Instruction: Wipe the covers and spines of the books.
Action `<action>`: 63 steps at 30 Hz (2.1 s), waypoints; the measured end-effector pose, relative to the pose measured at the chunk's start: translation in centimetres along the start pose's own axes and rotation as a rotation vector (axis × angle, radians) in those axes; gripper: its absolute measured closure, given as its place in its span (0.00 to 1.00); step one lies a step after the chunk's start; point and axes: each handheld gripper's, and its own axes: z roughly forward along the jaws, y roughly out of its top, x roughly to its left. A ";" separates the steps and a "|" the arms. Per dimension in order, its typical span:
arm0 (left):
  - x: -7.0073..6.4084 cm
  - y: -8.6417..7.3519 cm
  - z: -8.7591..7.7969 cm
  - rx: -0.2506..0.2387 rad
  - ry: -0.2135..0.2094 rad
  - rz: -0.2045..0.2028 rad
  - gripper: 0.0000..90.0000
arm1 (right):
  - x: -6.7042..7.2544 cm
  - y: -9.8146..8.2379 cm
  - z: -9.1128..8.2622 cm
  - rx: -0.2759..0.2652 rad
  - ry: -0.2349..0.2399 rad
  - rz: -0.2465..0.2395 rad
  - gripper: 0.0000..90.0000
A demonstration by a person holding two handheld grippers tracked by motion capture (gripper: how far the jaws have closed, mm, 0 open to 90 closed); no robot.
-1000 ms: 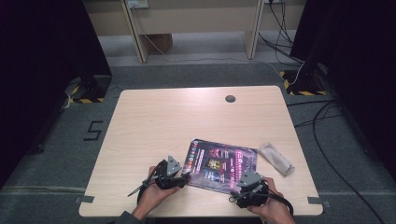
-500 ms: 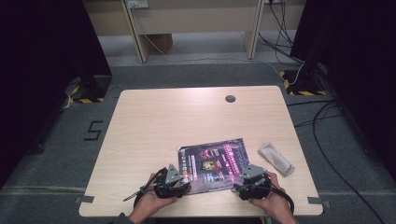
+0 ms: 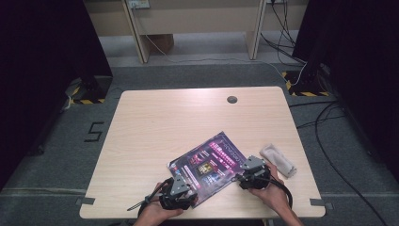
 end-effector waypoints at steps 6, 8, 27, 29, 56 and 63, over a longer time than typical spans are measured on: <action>-0.8 0.3 0.3 0.000 -0.005 0.003 0.61 | -0.7 0.0 0.4 -0.017 0.031 0.086 0.35; -1.1 0.4 0.4 0.003 -0.002 0.000 0.61 | -0.7 -0.1 0.4 -0.021 0.033 0.100 0.35; -3.4 2.0 2.2 -0.023 -0.019 0.017 0.60 | -2.1 1.6 2.6 -0.033 -0.041 0.109 0.35; -3.3 1.9 2.3 -0.025 -0.070 0.002 0.52 | -2.1 1.7 2.5 -0.031 -0.034 0.121 0.35; 5.5 -1.0 -0.7 0.007 0.133 -0.181 0.34 | 0.7 1.0 1.5 -0.079 0.227 0.208 0.34; 6.0 -1.3 -0.7 -0.003 0.077 -0.220 0.40 | 1.4 1.2 1.8 -0.061 0.252 0.183 0.33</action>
